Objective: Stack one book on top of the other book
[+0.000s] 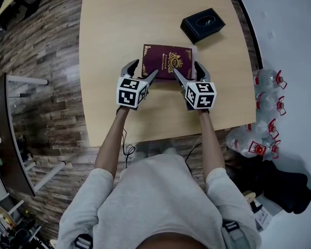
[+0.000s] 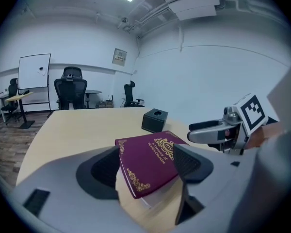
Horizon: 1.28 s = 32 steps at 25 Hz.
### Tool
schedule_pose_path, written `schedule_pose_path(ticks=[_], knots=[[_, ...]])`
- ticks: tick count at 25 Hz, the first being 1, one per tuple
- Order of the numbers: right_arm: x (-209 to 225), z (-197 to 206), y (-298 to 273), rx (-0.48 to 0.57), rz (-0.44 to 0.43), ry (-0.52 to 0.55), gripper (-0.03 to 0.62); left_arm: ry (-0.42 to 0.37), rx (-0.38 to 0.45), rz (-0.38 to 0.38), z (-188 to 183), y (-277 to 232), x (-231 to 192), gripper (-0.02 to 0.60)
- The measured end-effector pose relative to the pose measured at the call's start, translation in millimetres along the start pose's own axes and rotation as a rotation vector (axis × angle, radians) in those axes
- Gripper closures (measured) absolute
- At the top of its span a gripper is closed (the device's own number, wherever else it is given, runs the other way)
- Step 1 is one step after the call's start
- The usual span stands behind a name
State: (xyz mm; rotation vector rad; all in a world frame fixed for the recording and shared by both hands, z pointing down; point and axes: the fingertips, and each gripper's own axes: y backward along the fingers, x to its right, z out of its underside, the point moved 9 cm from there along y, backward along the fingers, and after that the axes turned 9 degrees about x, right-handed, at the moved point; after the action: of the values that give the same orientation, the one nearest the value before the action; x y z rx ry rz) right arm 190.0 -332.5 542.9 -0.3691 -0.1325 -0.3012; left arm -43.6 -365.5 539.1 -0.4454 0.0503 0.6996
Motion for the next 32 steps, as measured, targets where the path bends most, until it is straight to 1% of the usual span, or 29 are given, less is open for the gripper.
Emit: schedule_pose_path(ticks=[3, 5, 11, 17, 20, 24, 27, 28, 30, 32], knots=[[-5.8, -1.2, 7.6, 0.019, 0.001, 0.021, 0.215, -0.017, 0.038, -0.007, -1.9, 10.4, 6.4, 0.226], [-9.4, -1.9, 12.1, 0.032, 0.003, 0.03, 0.223, -0.019, 0.057, -0.013, -2.2, 16.1, 10.0, 0.238], [-20.6, -5.3, 36.0, 0.075, 0.014, 0.046, 0.29, -0.003, 0.069, -0.027, 7.9, 32.4, 19.1, 0.287], [-31.9, -7.2, 57.8, 0.116, 0.026, 0.072, 0.369, 0.011, 0.09, -0.049, 17.9, 51.9, 29.8, 0.37], [-37.0, -8.1, 67.1, 0.129, 0.03, 0.113, 0.43, -0.003, 0.092, -0.059, 20.1, 62.1, 33.7, 0.421], [-42.3, -8.0, 77.4, 0.13, 0.026, 0.143, 0.49, -0.028, 0.1, -0.066, 19.8, 74.4, 38.4, 0.488], [-46.8, -9.5, 84.2, 0.138, 0.025, 0.153, 0.554, -0.039, 0.109, -0.074, 18.8, 83.0, 39.8, 0.534], [-48.7, -10.5, 86.2, 0.141, 0.021, 0.152, 0.585, -0.039, 0.112, -0.077, 18.3, 86.1, 40.1, 0.55], [-52.9, -12.2, 89.3, 0.143, -0.002, 0.151, 0.589, -0.035, 0.118, -0.077, 17.9, 91.3, 40.6, 0.569], [-56.5, -13.2, 90.9, 0.144, -0.025, 0.149, 0.591, -0.03, 0.12, -0.076, 18.3, 95.1, 40.8, 0.569]])
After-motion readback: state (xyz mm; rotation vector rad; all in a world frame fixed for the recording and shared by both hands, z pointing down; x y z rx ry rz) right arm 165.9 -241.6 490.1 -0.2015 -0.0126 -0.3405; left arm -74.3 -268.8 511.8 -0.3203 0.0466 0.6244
